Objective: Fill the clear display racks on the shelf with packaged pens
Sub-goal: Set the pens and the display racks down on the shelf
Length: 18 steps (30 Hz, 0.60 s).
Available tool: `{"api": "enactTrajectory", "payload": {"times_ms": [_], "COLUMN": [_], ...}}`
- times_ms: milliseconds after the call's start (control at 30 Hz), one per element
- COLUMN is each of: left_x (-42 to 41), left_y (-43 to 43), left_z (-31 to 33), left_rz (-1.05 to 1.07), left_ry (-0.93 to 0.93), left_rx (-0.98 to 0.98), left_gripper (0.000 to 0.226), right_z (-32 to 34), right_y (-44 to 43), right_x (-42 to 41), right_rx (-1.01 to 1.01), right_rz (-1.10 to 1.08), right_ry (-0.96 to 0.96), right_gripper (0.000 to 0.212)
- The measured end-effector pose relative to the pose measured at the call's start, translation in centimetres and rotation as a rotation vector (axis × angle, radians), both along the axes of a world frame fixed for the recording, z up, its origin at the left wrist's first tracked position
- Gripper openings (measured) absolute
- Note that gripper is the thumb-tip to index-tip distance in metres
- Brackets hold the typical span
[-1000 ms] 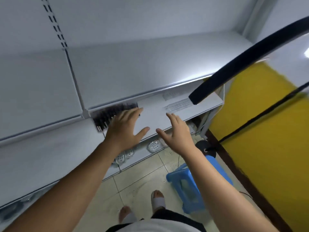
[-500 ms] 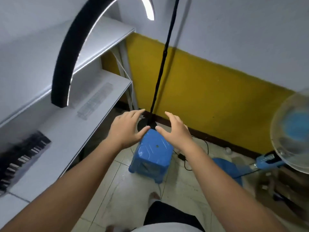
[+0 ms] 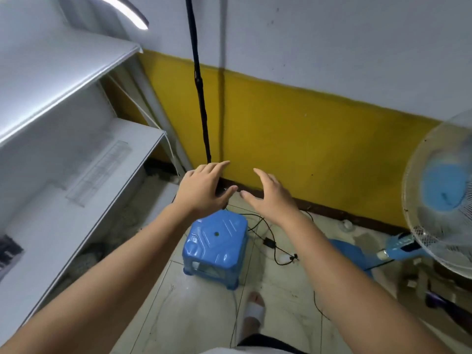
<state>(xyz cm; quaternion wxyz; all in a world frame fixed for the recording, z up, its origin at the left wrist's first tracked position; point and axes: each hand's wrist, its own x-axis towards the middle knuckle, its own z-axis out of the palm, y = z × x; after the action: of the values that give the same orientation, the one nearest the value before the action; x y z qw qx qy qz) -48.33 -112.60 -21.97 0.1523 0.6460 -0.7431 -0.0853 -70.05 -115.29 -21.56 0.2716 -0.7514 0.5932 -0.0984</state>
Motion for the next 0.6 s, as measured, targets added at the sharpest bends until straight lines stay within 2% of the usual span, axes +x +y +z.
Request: {"api": "enactTrajectory", "payload": {"times_ms": [300, 600], "left_x": [-3.3, 1.0], "left_y": [-7.8, -11.2], "left_z": [-0.2, -1.1], "left_rz": [0.165, 0.295], "left_ry": [-0.017, 0.003], "left_rx": [0.015, 0.025], "left_gripper": [0.074, 0.072], "right_z": [-0.7, -1.5], "right_y": [-10.9, -16.4], "right_x": [-2.9, 2.4], "right_rx": [0.012, 0.037], "right_rz": [0.196, 0.307], "right_ry": [0.012, -0.037], "right_gripper": [0.078, 0.078]}}
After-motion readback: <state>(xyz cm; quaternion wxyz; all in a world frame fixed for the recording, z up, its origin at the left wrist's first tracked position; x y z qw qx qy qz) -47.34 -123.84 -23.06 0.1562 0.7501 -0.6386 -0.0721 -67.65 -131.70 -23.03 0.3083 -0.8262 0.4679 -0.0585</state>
